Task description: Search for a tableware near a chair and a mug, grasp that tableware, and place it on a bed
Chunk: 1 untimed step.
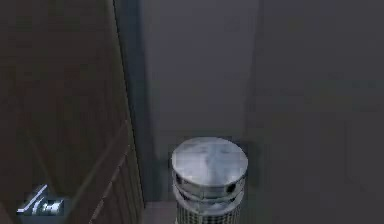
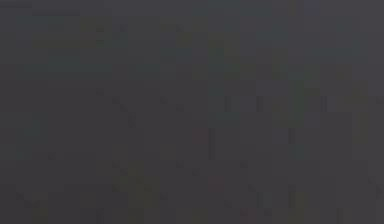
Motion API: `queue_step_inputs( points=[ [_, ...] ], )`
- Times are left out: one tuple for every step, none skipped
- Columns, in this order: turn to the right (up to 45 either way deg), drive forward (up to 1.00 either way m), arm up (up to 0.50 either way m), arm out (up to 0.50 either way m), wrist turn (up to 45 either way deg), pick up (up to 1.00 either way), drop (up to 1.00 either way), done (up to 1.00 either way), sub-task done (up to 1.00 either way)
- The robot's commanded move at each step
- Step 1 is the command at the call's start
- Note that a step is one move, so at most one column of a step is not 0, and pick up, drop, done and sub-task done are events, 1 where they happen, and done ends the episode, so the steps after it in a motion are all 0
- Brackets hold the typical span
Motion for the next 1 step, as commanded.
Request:
queue_step_inputs(
  points=[
    [-45.0,0.00,0.00,0.00,0.0,0.00,0.00,0.00,0.00]
  ],
)
